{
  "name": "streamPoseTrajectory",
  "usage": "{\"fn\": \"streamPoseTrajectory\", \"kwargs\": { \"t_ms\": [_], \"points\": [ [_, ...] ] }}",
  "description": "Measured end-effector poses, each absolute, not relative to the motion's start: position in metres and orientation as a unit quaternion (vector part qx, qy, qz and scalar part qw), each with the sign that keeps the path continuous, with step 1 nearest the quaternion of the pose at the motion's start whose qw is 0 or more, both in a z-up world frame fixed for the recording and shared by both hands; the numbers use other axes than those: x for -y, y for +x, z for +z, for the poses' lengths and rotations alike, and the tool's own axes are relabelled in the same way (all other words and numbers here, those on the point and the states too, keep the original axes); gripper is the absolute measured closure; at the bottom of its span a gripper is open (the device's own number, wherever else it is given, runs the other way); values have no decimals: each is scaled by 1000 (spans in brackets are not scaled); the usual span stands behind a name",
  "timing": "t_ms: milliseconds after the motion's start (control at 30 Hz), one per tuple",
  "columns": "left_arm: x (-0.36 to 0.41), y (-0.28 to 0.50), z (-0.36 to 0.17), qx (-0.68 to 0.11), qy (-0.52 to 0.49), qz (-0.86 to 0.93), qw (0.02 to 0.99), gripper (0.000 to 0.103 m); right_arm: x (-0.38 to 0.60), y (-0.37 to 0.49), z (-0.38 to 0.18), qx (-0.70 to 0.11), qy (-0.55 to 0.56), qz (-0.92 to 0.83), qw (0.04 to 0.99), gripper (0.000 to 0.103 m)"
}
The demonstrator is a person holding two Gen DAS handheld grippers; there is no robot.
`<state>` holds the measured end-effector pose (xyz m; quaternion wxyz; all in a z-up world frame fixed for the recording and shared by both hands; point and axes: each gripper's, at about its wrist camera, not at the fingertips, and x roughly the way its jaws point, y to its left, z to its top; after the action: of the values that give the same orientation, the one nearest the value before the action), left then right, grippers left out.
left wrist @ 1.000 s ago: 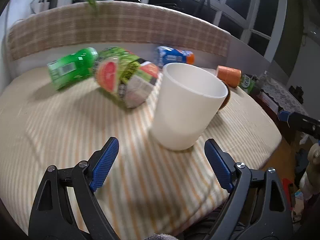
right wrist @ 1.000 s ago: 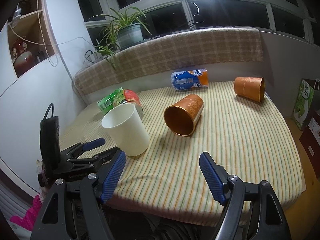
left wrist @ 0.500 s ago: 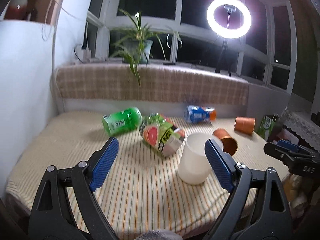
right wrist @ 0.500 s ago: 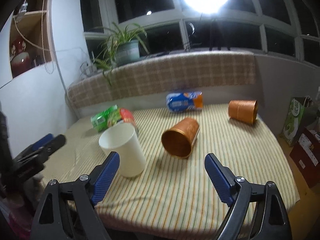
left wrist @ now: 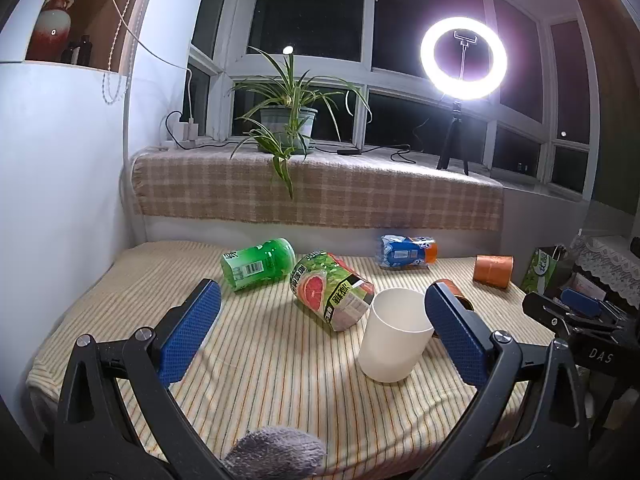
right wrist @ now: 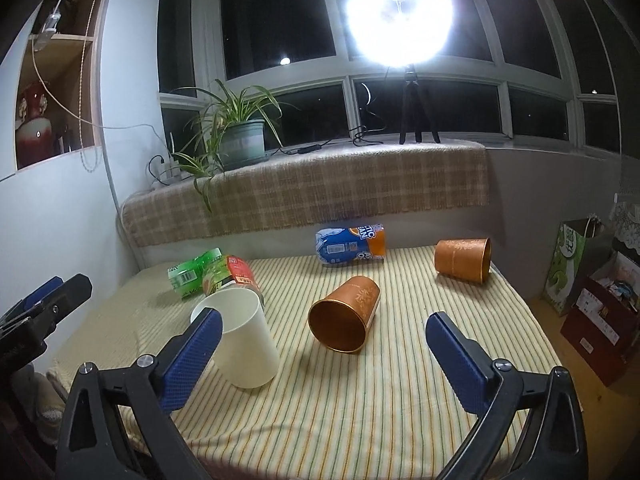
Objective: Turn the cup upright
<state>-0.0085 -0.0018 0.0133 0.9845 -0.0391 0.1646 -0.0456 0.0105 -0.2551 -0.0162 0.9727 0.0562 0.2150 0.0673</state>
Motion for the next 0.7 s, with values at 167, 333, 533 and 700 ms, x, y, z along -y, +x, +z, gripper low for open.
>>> {"fn": "streamPoseTrajectory", "kwargs": {
  "t_ms": [167, 333, 533, 700],
  "points": [
    [0, -11, 13, -164, -38, -42, 985, 0, 255, 10, -18, -216, 55, 68, 972, 0],
    [0, -12, 11, -167, -32, -38, 985, 0, 255, 10, -18, -217, 55, 68, 972, 0],
    [0, -12, 11, -167, -32, -36, 985, 0, 255, 10, -22, -222, 56, 69, 971, 0],
    [-2, -12, 10, -166, -31, -33, 985, 0, 254, 11, -23, -225, 56, 71, 970, 0]
  ]
}}
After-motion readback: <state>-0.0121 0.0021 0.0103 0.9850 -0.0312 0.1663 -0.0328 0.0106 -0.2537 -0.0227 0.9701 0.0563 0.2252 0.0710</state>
